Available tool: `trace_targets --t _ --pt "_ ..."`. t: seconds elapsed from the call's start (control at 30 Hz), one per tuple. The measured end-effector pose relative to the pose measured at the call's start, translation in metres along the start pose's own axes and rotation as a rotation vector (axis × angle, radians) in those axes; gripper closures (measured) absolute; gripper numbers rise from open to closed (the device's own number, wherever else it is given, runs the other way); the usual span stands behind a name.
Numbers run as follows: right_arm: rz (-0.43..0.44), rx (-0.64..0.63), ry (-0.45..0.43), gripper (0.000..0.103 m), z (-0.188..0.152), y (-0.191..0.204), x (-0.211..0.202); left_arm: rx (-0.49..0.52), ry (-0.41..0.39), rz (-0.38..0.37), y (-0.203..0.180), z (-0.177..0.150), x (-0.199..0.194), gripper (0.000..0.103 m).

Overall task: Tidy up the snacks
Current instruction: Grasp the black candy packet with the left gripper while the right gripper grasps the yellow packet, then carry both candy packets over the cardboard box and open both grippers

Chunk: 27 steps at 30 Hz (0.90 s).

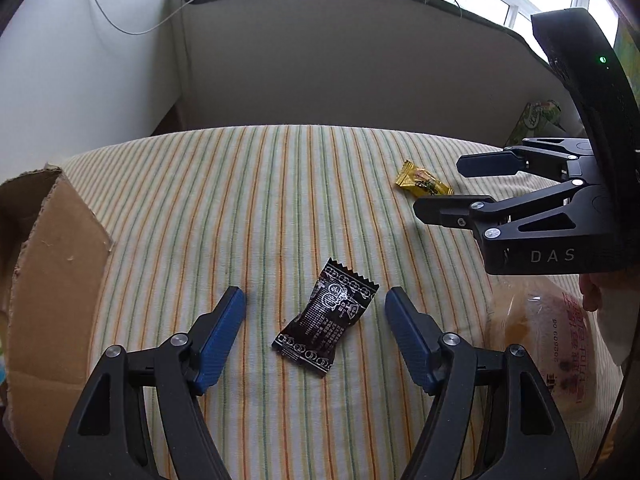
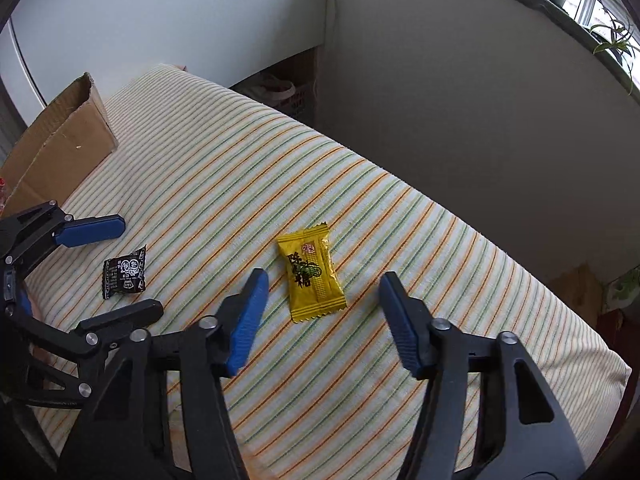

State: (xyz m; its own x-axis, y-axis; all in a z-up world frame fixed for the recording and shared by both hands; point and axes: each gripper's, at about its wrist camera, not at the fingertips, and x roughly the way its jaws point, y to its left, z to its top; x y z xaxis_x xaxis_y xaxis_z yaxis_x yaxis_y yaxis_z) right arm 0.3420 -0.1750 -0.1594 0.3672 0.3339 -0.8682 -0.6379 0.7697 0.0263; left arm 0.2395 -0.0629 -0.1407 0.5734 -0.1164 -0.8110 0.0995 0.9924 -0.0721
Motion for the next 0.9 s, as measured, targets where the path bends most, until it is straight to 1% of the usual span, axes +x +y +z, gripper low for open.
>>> trace_targets --t 0.03,0.07,0.13,0.17,0.23,0.27,0.33,0.53,0.73,0.8,0.9 --pt "-0.002 -0.004 -0.007 0.066 0.000 0.001 -0.001 0.003 -0.004 0.002 -0.001 -0.001 0.000 0.031" --pt "-0.005 -0.006 -0.009 0.077 0.000 0.002 -0.001 0.003 -0.008 0.001 -0.002 -0.002 -0.001 0.032" --pt "-0.010 -0.014 -0.007 0.078 0.000 0.001 0.000 -0.011 -0.020 0.006 0.001 0.003 0.001 0.052" --pt "-0.009 -0.014 -0.007 0.078 0.001 0.000 0.000 -0.021 -0.026 0.009 0.003 0.003 0.000 0.057" --pt "-0.007 -0.014 -0.010 0.079 0.001 0.000 0.000 -0.038 -0.037 0.017 0.009 0.003 -0.003 0.074" --pt "-0.007 -0.011 -0.010 0.079 0.002 -0.001 0.001 -0.047 -0.042 0.019 0.012 0.002 -0.004 0.077" --pt "-0.007 -0.007 -0.011 0.079 0.002 -0.001 0.000 -0.062 -0.044 -0.001 0.015 0.001 -0.006 0.077" --pt "-0.019 0.002 -0.019 0.079 0.001 -0.001 -0.003 -0.080 -0.053 -0.027 0.022 0.001 -0.010 0.078" --pt "-0.026 0.018 -0.025 0.079 0.000 -0.004 -0.007 -0.080 -0.066 -0.034 0.032 0.008 -0.013 0.079" --pt "-0.038 0.028 -0.039 0.079 0.000 -0.006 -0.016 -0.081 -0.082 -0.036 0.033 0.009 -0.018 0.079" --pt "-0.056 0.053 -0.081 0.079 -0.002 -0.004 -0.041 -0.090 -0.106 -0.028 0.033 0.009 -0.031 0.079"
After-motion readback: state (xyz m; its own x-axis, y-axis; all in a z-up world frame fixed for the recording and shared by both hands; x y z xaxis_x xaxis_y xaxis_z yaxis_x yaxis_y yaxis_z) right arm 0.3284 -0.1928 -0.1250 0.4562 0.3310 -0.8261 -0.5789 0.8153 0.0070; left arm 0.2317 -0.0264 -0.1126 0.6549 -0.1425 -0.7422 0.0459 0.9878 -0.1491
